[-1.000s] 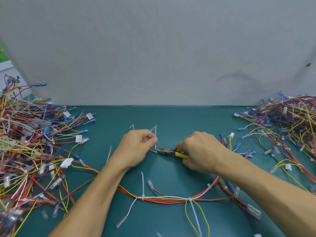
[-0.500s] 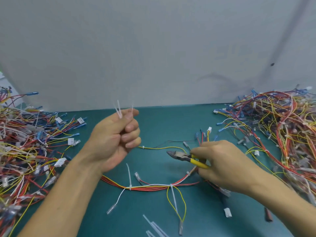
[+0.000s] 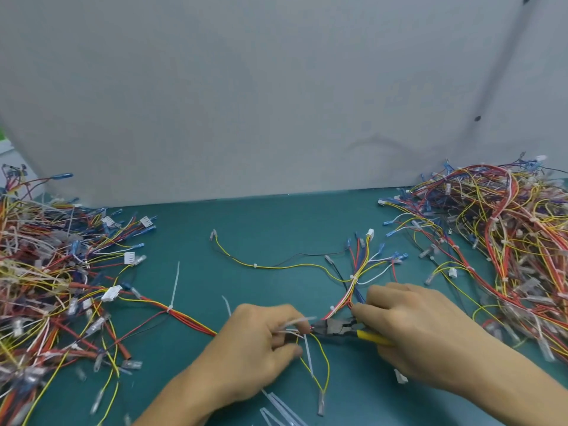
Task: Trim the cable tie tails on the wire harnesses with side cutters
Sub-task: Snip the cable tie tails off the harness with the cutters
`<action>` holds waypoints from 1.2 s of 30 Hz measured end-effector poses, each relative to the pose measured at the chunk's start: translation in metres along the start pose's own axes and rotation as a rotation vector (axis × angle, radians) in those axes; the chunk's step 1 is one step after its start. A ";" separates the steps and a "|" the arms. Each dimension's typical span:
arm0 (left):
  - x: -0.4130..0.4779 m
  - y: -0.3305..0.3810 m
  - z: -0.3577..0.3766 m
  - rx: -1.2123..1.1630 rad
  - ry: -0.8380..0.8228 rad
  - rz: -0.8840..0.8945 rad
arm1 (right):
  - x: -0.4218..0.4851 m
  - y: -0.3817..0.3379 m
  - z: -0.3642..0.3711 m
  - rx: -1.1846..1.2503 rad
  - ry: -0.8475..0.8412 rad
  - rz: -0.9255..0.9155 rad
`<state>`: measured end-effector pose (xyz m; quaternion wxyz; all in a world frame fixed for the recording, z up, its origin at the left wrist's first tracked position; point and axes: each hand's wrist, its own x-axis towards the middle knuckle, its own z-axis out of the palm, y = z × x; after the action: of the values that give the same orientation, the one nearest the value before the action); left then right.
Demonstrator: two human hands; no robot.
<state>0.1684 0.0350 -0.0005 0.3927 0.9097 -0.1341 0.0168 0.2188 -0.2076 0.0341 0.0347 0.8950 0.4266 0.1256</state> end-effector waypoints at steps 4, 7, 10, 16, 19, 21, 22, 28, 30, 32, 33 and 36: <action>0.006 -0.004 0.001 0.068 0.007 -0.015 | 0.001 -0.001 0.004 -0.019 0.034 -0.044; 0.007 -0.006 0.001 -0.023 0.045 -0.086 | 0.003 -0.002 0.008 -0.014 0.051 -0.069; 0.010 -0.007 0.001 -0.028 0.096 -0.072 | 0.004 -0.001 0.010 -0.016 0.060 -0.082; 0.016 -0.009 -0.005 -0.062 0.075 -0.145 | 0.008 -0.001 0.013 -0.029 0.071 -0.069; 0.017 -0.010 -0.005 -0.074 0.059 -0.162 | 0.008 -0.001 0.014 -0.032 0.078 -0.059; 0.018 -0.011 -0.005 -0.082 0.051 -0.173 | 0.008 -0.001 0.015 -0.035 0.080 -0.054; 0.018 -0.011 -0.005 -0.083 0.051 -0.176 | 0.008 -0.001 0.016 -0.034 0.078 -0.049; 0.018 -0.010 -0.004 -0.098 0.054 -0.188 | 0.010 0.000 0.021 -0.048 0.099 -0.048; 0.019 -0.010 -0.004 -0.106 0.052 -0.193 | 0.011 0.000 0.022 -0.073 0.152 -0.084; 0.019 -0.010 -0.004 -0.114 0.049 -0.197 | 0.012 0.001 0.024 -0.109 0.200 -0.119; 0.019 -0.010 -0.005 -0.120 0.048 -0.201 | 0.012 0.001 0.026 -0.125 0.221 -0.137; 0.019 -0.010 -0.005 -0.139 0.046 -0.211 | 0.012 0.000 0.030 -0.147 0.258 -0.155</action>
<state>0.1900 0.0407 -0.0014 0.4572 0.8888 -0.0294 -0.0130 0.2338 -0.1969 0.0076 0.0546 0.8309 0.4851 0.2670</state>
